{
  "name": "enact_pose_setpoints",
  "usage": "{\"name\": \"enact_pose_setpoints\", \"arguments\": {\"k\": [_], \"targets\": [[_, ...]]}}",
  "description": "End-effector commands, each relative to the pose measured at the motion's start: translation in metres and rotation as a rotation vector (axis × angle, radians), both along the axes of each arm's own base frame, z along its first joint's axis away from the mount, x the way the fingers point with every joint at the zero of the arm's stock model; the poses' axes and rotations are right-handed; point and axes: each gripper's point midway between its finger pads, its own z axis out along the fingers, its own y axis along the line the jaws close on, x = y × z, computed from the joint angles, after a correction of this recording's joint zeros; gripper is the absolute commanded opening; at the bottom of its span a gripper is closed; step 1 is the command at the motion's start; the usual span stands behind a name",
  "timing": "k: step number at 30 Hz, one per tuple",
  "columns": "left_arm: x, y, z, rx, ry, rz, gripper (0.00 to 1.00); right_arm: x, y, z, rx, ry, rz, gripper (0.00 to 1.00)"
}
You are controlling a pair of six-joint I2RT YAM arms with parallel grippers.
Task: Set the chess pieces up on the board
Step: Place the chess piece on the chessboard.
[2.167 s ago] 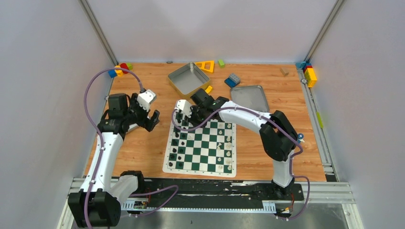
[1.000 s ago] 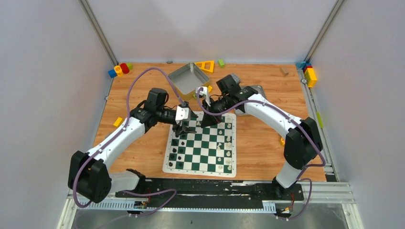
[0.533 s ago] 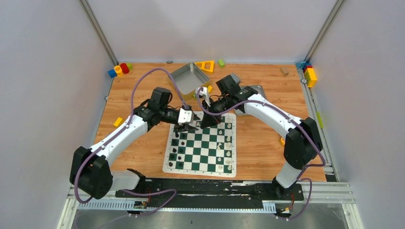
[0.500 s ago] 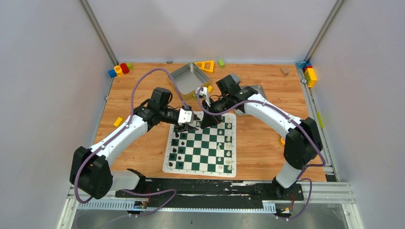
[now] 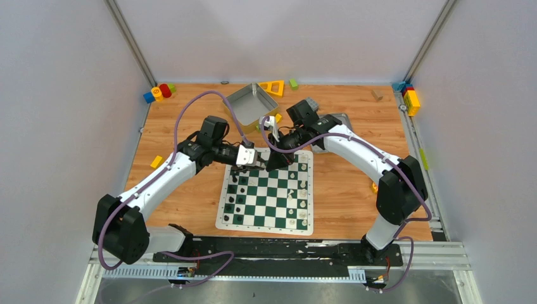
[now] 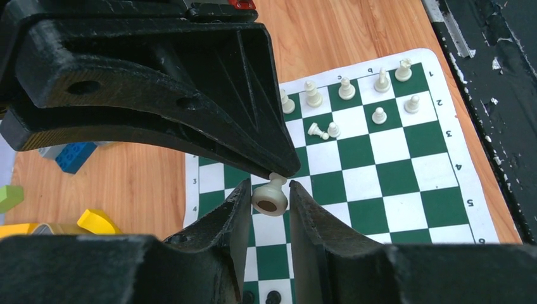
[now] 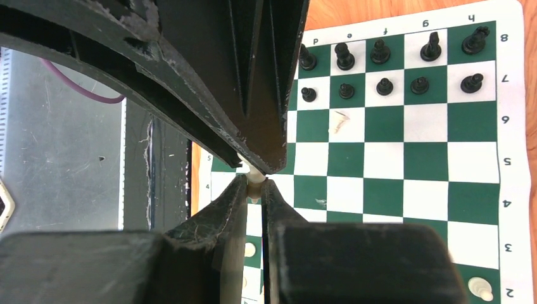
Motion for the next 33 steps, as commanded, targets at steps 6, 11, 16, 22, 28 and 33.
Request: {"name": "enact_pose_setpoints", "arguments": {"k": [6, 11, 16, 22, 28, 33], "targets": [[0.000, -0.005, 0.009, -0.004, -0.019, -0.024, 0.23, 0.003, 0.002, 0.027, 0.066, -0.039, 0.010, 0.00], [0.007, -0.005, 0.011, 0.001, 0.028, 0.040, 0.00, 0.011, -0.006, 0.036, 0.069, -0.054, -0.029, 0.14], [0.033, -0.008, 0.025, -0.047, 0.066, 0.207, 0.00, 0.037, -0.027, 0.054, 0.090, -0.078, -0.147, 0.44], [0.056, -0.016, 0.043, -0.150, 0.290, 0.414, 0.00, 0.068, -0.046, 0.090, 0.223, -0.046, -0.306, 0.52], [0.068, -0.027, 0.054, -0.265, 0.471, 0.512, 0.00, 0.080, -0.045, 0.093, 0.271, 0.110, -0.371, 0.55], [0.071, -0.032, 0.057, -0.336, 0.554, 0.529, 0.00, 0.079, -0.039, 0.083, 0.282, 0.218, -0.363, 0.57]]}}
